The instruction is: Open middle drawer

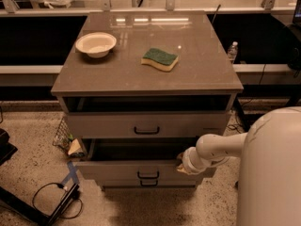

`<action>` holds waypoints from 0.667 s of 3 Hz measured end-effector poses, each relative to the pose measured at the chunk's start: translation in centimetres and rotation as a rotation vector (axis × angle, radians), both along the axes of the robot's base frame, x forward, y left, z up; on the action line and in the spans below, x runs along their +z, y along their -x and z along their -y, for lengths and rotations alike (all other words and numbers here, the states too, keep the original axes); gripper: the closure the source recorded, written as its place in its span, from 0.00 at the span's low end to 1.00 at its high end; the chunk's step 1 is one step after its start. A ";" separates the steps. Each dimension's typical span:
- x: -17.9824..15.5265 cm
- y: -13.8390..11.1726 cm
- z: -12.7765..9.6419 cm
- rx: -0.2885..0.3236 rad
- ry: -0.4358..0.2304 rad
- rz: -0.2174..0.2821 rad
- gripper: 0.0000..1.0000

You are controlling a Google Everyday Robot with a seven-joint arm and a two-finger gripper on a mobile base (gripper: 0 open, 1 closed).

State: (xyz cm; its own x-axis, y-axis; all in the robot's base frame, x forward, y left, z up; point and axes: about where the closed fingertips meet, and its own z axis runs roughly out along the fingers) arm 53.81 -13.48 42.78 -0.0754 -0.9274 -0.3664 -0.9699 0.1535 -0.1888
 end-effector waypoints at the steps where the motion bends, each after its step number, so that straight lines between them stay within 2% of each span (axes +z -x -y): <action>1: 0.1 0.0 0.0 0.000 0.000 0.000 1.00; 2: 0.1 0.6 0.0 0.002 0.000 -0.010 1.00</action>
Offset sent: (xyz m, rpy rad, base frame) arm -0.2890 -0.0207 -0.0032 -0.0905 0.4531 -0.0734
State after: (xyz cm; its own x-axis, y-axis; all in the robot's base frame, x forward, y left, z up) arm 53.19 -13.50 42.87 -0.0774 -0.9277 -0.3653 -0.9720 0.1518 -0.1794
